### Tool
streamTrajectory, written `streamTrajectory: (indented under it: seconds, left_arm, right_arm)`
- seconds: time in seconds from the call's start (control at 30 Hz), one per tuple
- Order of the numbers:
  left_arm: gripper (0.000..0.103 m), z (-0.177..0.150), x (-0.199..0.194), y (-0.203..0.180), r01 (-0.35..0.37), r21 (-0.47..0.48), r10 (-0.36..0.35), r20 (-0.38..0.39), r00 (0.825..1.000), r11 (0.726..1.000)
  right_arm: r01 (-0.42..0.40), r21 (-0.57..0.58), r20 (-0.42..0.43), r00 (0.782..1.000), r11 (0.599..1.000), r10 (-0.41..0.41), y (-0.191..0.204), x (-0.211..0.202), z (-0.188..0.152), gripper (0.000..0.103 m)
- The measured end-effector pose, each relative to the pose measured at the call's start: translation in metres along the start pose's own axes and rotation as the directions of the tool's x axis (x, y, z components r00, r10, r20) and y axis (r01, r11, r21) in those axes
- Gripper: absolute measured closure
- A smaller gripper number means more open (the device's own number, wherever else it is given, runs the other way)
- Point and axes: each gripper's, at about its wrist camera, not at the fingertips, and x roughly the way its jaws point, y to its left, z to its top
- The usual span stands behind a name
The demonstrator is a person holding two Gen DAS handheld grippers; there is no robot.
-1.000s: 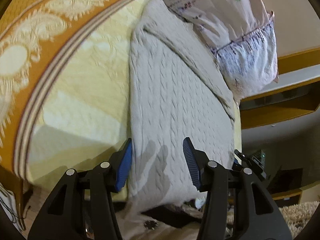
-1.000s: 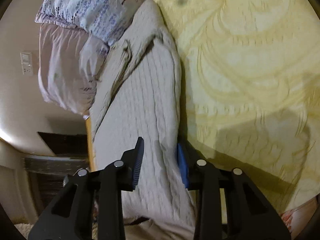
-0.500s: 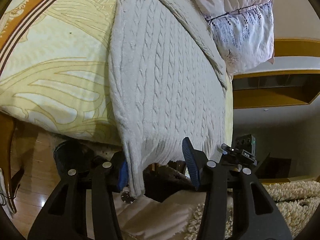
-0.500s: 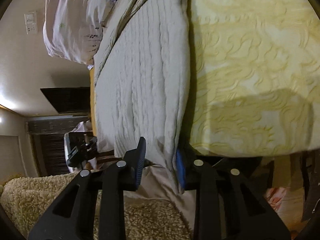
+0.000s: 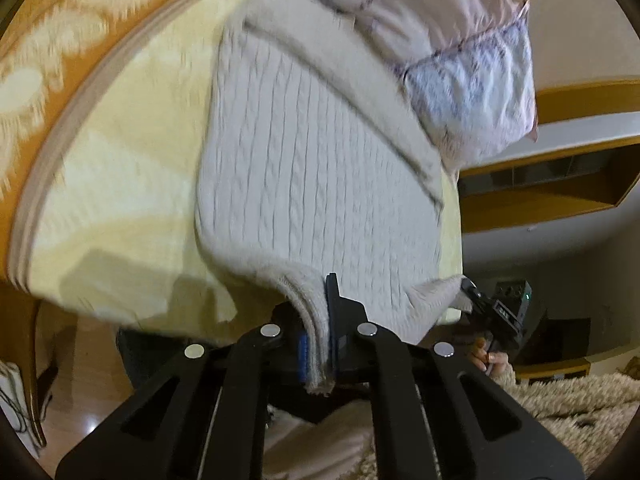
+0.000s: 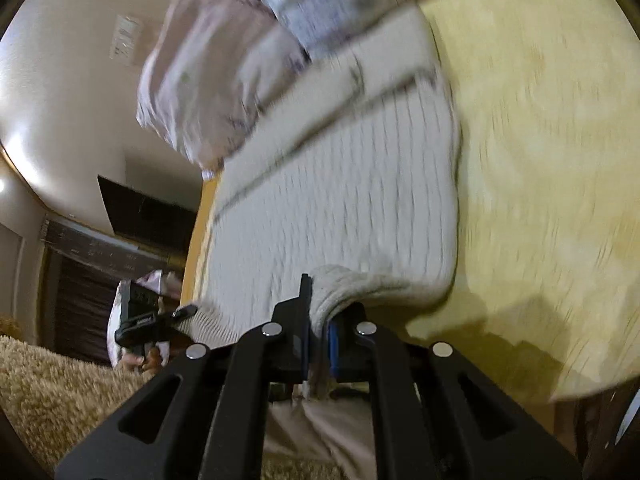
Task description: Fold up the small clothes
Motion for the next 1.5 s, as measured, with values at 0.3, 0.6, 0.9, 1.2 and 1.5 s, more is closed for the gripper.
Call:
streamTrajectory:
  seconds: [0.3, 0.6, 0.9, 1.2, 1.5]
  left_arm:
    - [0.097, 0.053, -0.018, -0.007, 0.099, -0.014, -0.093, 0.212, 0.973, 0.995]
    - [0.097, 0.110, -0.006, -0.016, 0.147, 0.005, -0.141, 0.322, 0.936, 0.989]
    - [0.097, 0.179, -0.002, -0.046, 0.152, 0.084, -0.173, 0.391, 0.904, 0.985]
    - [0.097, 0.235, 0.050, -0.028, 0.143, -0.008, -0.131, 0.360, 0.924, 0.990]
    - [0.096, 0.259, 0.101, 0.013, 0.136, -0.180, -0.080, 0.290, 0.954, 0.974]
  right_arm:
    - [0.048, -0.109, 0.205, 0.978, 0.993, -0.025, 0.039, -0.003, 0.053, 0.097]
    - [0.020, -0.124, 0.299, 0.954, 0.992, 0.018, 0.046, 0.002, 0.094, 0.097]
    - [-0.017, -0.115, 0.374, 0.926, 0.993, 0.059, 0.043, 0.012, 0.137, 0.097]
    - [0.000, -0.003, 0.356, 0.934, 1.000, 0.001, 0.005, 0.056, 0.178, 0.097]
    - [0.114, 0.206, 0.215, 0.964, 0.972, -0.158, -0.048, 0.120, 0.215, 0.089]
